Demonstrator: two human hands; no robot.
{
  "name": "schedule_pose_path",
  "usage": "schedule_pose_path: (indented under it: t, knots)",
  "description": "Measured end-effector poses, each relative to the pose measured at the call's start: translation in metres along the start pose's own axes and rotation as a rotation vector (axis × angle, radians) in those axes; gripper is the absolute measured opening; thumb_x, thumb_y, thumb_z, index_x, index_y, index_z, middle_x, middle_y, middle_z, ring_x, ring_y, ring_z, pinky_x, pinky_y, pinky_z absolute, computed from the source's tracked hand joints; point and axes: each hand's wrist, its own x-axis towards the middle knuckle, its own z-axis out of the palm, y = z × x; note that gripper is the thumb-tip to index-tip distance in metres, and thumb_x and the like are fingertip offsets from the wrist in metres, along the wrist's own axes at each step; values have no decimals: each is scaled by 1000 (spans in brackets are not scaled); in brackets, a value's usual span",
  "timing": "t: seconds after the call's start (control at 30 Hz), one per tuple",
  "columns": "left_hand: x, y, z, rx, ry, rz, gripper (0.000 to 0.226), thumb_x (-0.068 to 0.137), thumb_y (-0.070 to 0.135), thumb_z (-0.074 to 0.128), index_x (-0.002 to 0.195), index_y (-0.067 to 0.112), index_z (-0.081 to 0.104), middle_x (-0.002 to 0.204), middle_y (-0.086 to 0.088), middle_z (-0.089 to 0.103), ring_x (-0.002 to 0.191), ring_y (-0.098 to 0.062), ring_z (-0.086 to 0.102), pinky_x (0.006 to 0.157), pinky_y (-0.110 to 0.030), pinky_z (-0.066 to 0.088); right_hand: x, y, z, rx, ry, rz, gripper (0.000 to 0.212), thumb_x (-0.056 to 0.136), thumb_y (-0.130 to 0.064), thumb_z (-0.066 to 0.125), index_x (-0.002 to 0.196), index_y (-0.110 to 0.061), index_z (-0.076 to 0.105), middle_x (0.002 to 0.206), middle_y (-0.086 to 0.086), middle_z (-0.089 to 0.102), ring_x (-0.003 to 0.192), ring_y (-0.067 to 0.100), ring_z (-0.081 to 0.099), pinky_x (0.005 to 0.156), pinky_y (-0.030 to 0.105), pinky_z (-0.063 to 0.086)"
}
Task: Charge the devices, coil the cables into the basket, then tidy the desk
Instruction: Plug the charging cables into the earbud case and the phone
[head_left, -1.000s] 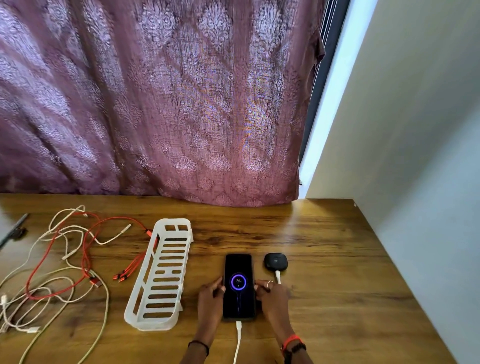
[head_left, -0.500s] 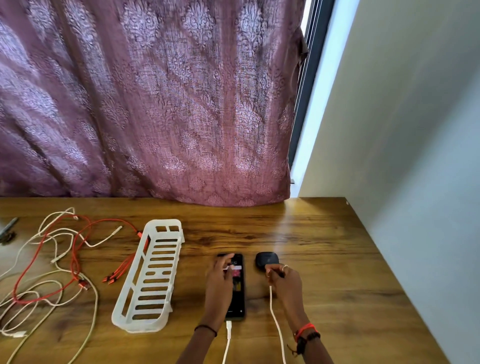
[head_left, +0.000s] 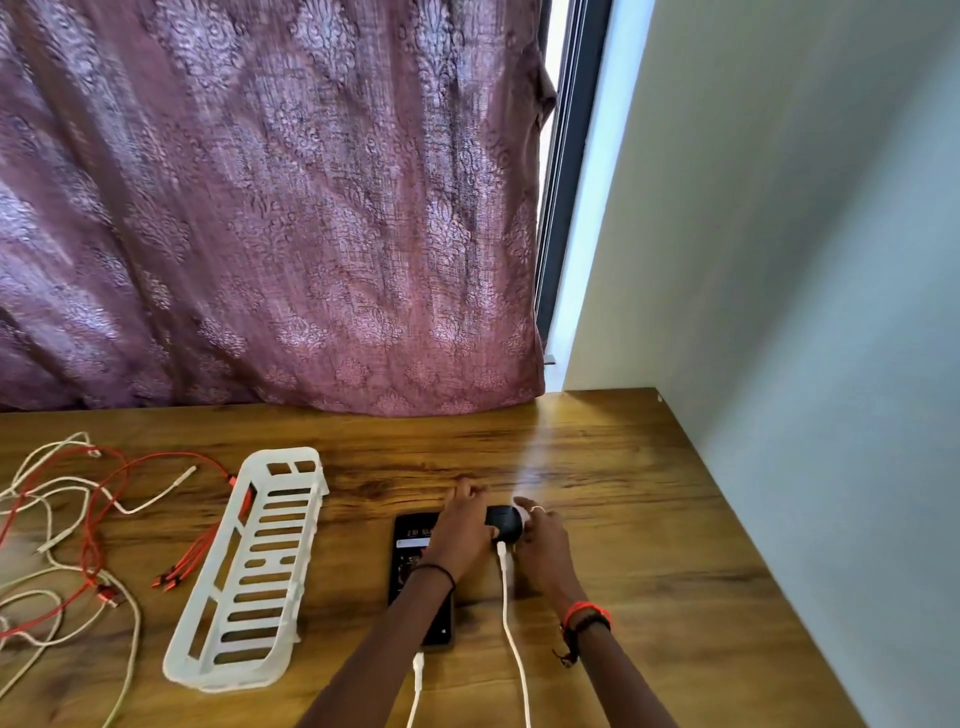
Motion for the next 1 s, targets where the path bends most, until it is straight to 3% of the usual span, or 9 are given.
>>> schedule_pose_path:
  t: [0.1,0.2,0.4,0.53,0.67,0.8,0.93,1.0]
  knots:
    - [5,-1,-1,32,-83,-20,53,85,18,64,133,10,44,138,-6,31,131,-25,28,109,-30,30,4,0,0,-25,-44,-29,56,79,2,52,130,-19,51,113,12,51,92,20,47,82,14,35]
    - [6,-2,-1,30,-141,-29,38,82,12,63,119,8,54,138,-8,30,129,-28,28,105,-32,30,2,-3,-5,-10,-46,-49,55,78,5,53,127,-19,54,102,8,45,98,27,54,85,15,36]
    - [0,-1,2,-28,-64,-58,39,79,10,65,117,8,56,135,-8,34,127,-26,28,104,-30,30,-2,-5,-10,-20,-18,-62,54,75,9,52,120,-20,59,97,4,41,94,29,57,90,26,47]
    - [-5,2,-3,-54,-37,-54,41,77,12,68,116,10,57,131,-7,37,127,-25,30,102,-28,30,-6,-1,-11,19,31,-91,54,70,9,55,113,-22,61,100,5,54,93,25,60,85,29,52]
    - [-11,9,-13,-132,10,-49,47,77,12,68,123,16,55,128,-6,41,123,-26,35,102,-30,33,-15,-7,-24,129,91,-120,48,70,12,61,108,-18,63,94,-3,64,88,12,61,67,3,45]
    - [-19,20,-30,-312,64,14,50,76,3,70,122,14,56,120,-6,59,115,-19,53,90,-13,37,-21,-16,-39,190,120,-156,55,69,14,66,115,-16,61,95,-3,64,91,16,64,65,-1,43]
    - [-29,29,-45,-538,91,16,57,70,1,75,122,18,56,120,-5,61,111,-17,57,98,-33,46,-31,-29,-56,208,160,-195,59,70,11,68,119,-20,60,104,1,65,90,16,63,66,-3,41]
    - [-33,32,-51,-574,104,44,59,70,6,77,122,25,56,120,-1,61,109,-13,58,98,-34,47,-39,-37,-68,208,181,-235,60,70,9,69,120,-22,59,106,-2,64,90,14,64,69,-1,42]
